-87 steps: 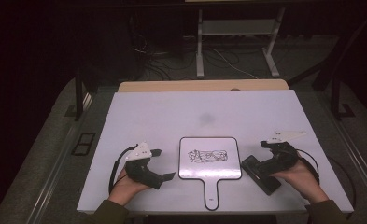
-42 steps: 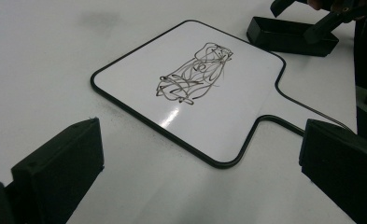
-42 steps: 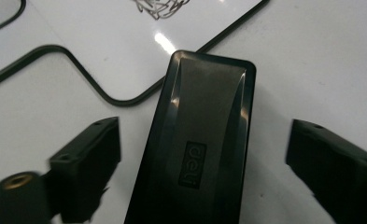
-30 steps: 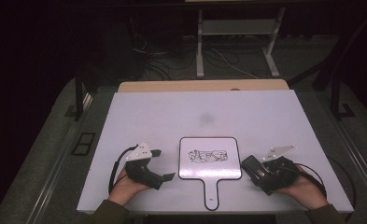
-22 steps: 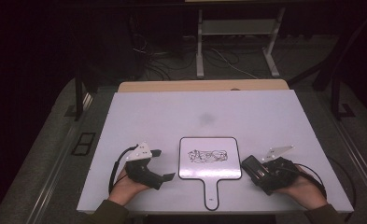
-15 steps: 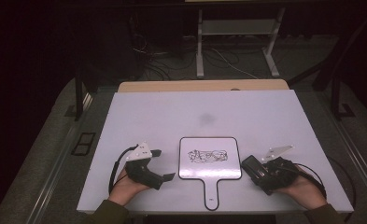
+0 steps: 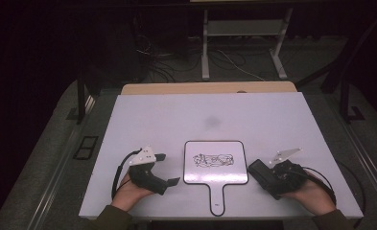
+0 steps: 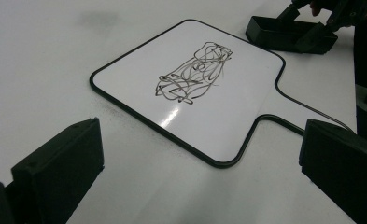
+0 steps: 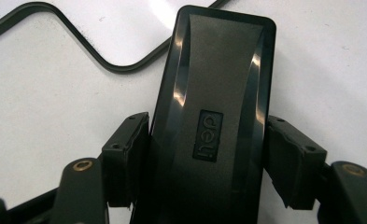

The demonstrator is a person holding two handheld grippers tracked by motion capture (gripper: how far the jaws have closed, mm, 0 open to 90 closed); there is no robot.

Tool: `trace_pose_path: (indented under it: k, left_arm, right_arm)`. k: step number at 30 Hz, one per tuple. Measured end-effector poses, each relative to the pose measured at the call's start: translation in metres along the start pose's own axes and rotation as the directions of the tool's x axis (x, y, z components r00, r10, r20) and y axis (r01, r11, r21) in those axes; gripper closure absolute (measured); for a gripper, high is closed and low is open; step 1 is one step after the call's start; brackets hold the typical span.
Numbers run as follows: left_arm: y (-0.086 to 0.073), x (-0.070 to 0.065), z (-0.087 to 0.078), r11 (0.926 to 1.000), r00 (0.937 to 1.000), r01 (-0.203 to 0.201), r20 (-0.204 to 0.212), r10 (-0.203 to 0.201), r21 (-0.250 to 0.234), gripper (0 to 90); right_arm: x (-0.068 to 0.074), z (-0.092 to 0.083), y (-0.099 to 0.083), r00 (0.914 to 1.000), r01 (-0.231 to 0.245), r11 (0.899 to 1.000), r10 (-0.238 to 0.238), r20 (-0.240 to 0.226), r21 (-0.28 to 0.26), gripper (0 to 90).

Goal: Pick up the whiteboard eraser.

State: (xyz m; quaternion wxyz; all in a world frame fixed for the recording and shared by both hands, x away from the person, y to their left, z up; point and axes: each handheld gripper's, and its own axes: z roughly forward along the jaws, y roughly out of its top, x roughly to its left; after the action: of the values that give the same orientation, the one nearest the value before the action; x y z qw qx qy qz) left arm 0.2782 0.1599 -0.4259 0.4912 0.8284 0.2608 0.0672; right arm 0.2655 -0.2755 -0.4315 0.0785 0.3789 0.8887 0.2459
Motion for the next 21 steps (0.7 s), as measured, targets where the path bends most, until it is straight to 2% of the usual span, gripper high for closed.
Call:
trace_pose_path:
  k: [15,21]
  left_arm:
    - [0.0000,0.0003,-0.0004,1.0000,1.0000,-0.001,0.000,0.001,-0.001,0.0]
    - [-0.0001,0.0006,-0.0006,1.0000,1.0000,-0.002,0.001,0.002,0.000,0.0]
  right_arm:
    - [-0.0047,-0.0016,-0.0002,0.9999,-0.014,1.000,0.014,-0.002,0.013,37.8]
    - [-0.0075,-0.0027,0.0005,0.9996,-0.019,1.000,0.020,-0.020,0.021,38.3]
